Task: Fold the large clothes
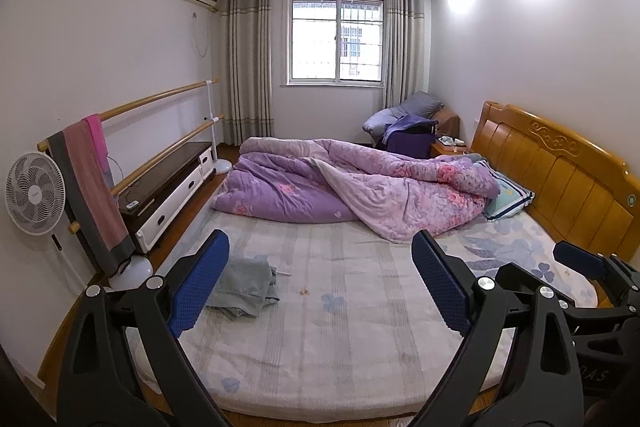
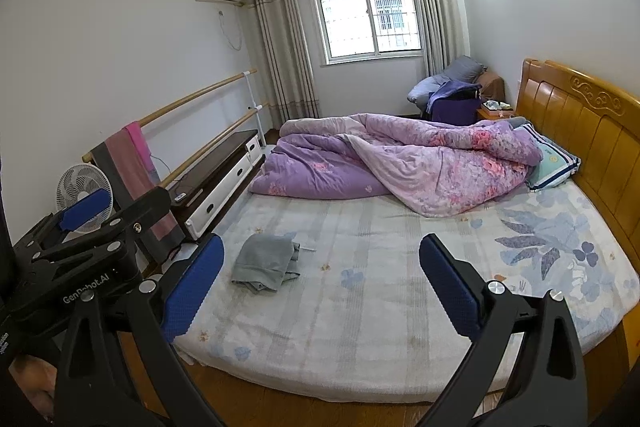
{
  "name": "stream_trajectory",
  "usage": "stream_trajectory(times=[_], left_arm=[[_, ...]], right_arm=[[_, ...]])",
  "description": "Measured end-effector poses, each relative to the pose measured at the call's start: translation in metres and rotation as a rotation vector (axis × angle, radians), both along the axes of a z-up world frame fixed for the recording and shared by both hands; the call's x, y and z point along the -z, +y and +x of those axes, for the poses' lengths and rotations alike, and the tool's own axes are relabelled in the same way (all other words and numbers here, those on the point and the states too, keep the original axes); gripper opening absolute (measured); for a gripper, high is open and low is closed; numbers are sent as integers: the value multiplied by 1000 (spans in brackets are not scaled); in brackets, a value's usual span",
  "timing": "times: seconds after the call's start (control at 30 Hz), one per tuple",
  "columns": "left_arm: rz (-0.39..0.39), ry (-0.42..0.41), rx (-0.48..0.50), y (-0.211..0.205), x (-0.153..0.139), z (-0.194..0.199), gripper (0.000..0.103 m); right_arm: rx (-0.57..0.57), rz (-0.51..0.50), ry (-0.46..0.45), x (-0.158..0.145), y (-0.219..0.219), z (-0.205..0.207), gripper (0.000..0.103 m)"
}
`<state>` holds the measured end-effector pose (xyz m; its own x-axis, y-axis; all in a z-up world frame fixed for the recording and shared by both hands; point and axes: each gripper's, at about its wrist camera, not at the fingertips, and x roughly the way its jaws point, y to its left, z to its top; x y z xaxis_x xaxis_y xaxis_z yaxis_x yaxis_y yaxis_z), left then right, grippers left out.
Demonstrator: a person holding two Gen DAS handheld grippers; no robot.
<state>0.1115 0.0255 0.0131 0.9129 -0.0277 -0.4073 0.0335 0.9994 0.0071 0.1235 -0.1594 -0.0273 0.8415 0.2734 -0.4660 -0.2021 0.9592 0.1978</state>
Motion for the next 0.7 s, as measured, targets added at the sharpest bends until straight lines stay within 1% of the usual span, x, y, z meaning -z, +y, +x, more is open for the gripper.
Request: stream_trajectory(times=[0.27,0.7], left_arm=[[10,-10,-21,-21,-2,8,93],[25,-21,-47,-42,0,13,93]], right_arm=[[-15,5,-4,-4,-18,9,95],[-26,12,-3,-8,-29,14,95]])
